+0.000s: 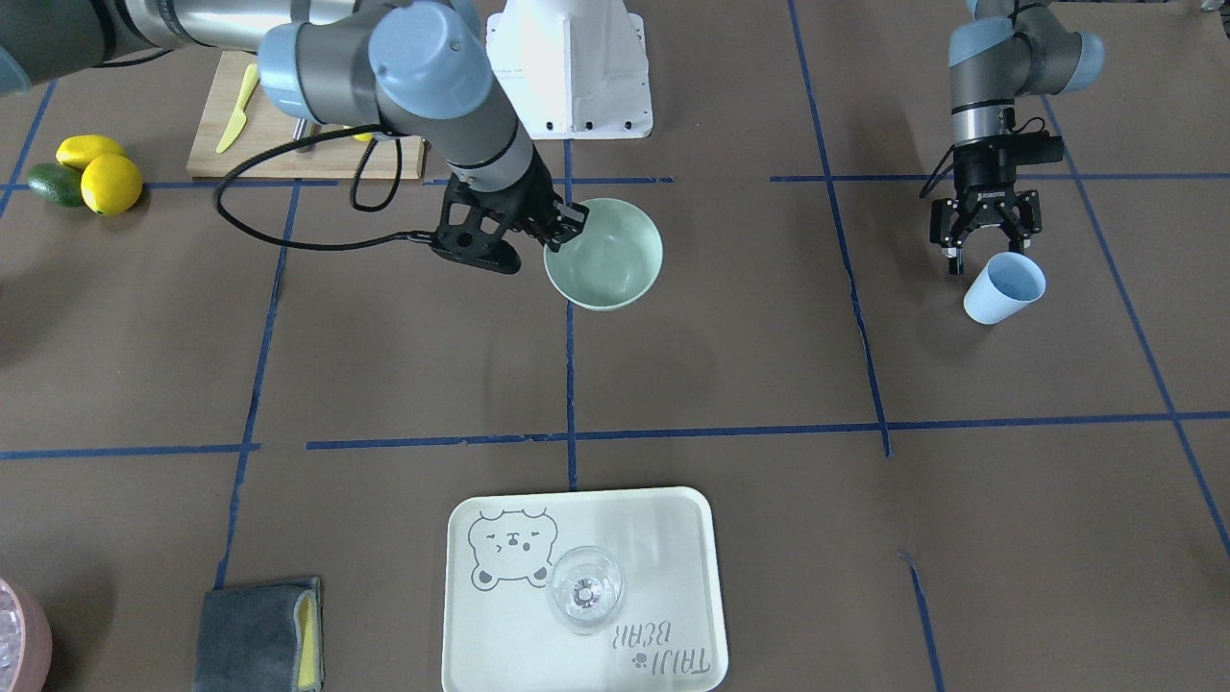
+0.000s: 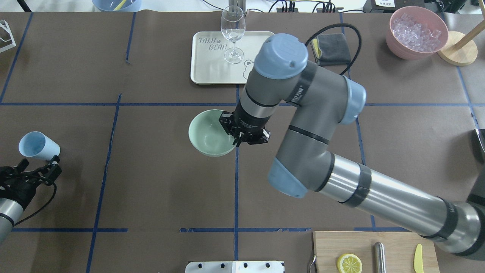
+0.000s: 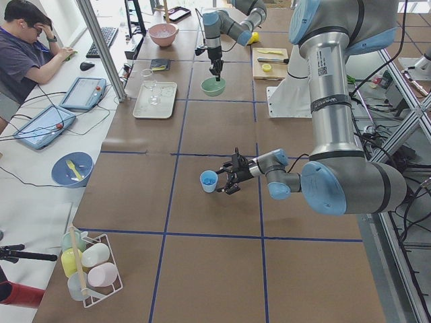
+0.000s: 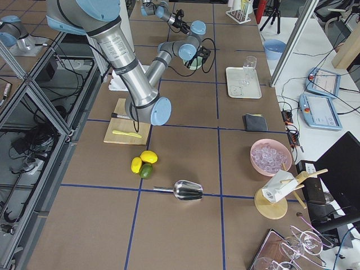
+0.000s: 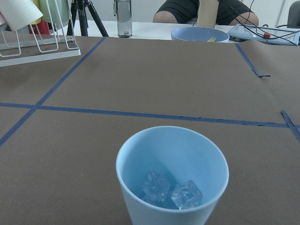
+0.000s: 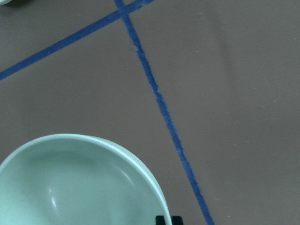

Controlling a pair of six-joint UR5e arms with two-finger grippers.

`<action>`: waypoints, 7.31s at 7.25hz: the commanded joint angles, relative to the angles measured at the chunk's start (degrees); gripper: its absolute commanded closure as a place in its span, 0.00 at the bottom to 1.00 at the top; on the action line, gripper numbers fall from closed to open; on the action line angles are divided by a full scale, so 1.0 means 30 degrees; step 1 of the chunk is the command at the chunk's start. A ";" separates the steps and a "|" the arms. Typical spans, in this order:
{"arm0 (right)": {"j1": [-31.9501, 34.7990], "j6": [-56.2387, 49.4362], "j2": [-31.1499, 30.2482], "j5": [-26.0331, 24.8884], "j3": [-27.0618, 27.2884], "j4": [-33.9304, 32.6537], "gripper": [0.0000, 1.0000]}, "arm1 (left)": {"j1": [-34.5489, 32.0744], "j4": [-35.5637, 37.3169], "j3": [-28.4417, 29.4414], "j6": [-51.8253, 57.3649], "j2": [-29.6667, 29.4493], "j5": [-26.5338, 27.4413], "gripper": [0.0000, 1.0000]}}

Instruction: Pour ice into bowl

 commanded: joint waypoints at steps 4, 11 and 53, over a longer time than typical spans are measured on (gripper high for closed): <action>-0.1019 0.0023 0.3495 -0.0822 -0.4465 0.0174 1.00 | -0.0306 0.0000 0.0916 0.0170 -0.0157 0.0469 0.05; -0.2923 -0.0007 0.5374 -0.3312 -0.7985 0.2430 1.00 | -0.0863 0.0058 0.1266 0.0317 -0.0769 0.0439 0.04; 0.3284 -0.9025 -0.8425 -0.3960 0.6693 -0.0968 0.00 | 0.0220 1.1511 -0.5791 1.6151 -0.8066 0.1287 1.00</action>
